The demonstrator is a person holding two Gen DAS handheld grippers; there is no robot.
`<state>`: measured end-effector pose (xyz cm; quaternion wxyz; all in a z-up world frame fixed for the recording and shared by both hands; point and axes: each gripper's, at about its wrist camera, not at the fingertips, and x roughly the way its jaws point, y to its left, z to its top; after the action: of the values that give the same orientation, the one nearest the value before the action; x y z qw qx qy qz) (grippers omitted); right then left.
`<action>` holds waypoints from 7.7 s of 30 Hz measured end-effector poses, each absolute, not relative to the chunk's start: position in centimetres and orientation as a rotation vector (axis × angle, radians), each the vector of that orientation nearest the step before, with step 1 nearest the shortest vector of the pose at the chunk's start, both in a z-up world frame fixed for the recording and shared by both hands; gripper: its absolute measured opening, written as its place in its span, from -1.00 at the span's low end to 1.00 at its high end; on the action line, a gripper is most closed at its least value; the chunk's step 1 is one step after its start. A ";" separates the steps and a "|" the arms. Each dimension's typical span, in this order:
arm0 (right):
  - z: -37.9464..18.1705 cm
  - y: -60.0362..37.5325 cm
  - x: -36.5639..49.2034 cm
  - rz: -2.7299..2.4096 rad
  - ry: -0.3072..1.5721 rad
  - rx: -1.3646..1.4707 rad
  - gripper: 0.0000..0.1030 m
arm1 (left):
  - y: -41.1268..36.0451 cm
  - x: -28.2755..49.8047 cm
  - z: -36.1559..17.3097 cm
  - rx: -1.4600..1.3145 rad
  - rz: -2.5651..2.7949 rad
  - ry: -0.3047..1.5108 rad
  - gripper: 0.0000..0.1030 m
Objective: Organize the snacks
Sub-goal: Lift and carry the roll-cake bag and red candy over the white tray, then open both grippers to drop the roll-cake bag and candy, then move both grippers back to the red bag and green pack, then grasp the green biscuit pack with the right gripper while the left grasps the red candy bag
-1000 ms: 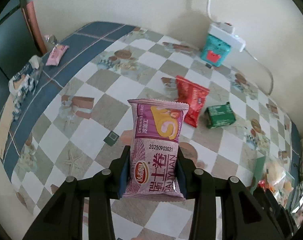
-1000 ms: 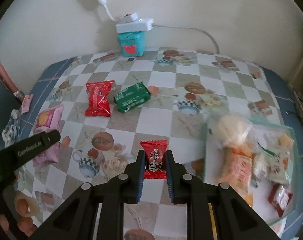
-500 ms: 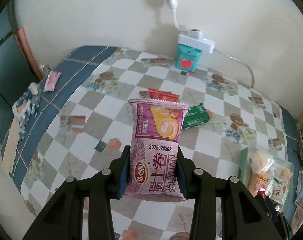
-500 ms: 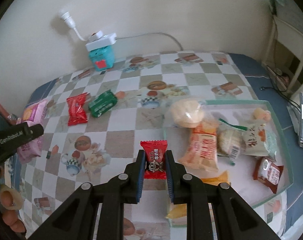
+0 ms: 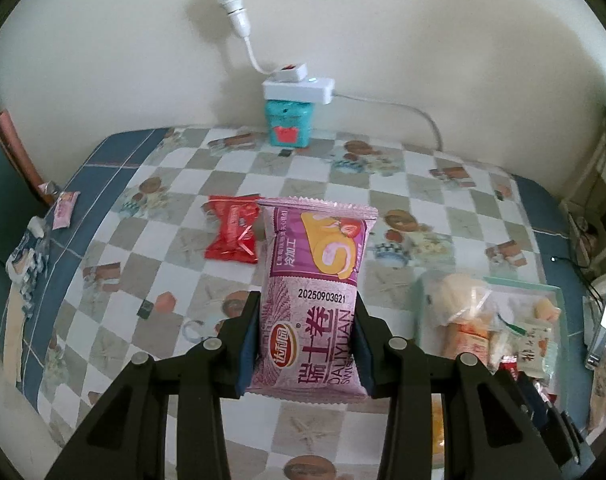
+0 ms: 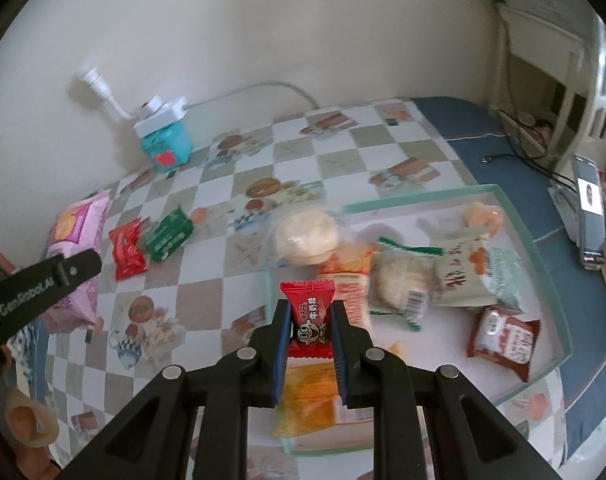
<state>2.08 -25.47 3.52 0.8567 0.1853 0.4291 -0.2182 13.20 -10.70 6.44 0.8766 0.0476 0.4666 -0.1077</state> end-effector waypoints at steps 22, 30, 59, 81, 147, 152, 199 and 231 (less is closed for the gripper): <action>5.3 -38.0 -7.7 -0.787 0.794 0.581 -0.60 | -19.8 7.6 7.6 0.198 -0.475 0.951 -0.17; 5.0 -38.6 -8.4 -0.797 0.787 0.601 -0.59 | -24.3 4.2 6.6 0.276 -0.604 0.974 -0.17; 0.5 -38.0 -5.4 -0.683 0.921 0.642 -0.59 | -26.1 5.4 1.0 0.271 -0.617 1.107 -0.16; 0.0 -37.6 -4.7 -0.669 0.952 0.643 -0.51 | -25.1 6.4 1.3 0.246 -0.578 1.115 0.25; 2.2 -19.4 7.1 -0.353 1.000 0.253 1.00 | 8.8 20.0 -2.1 -0.241 0.308 1.158 0.85; 2.7 -17.3 9.3 -0.309 0.999 0.225 1.00 | 9.6 20.9 -2.0 -0.260 0.296 1.160 0.85; -7.1 -13.5 29.8 -0.035 1.231 -0.034 0.56 | -1.2 34.7 -4.5 -0.089 -0.319 1.315 0.86; -6.3 -18.9 26.3 -0.109 1.282 -0.045 0.41 | -4.8 34.0 -6.6 0.022 -0.285 1.353 0.45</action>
<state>26.27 -18.87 -6.26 0.8000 -0.0212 0.5975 -0.0508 34.01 -4.77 -6.59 0.7703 0.0099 0.6239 -0.1313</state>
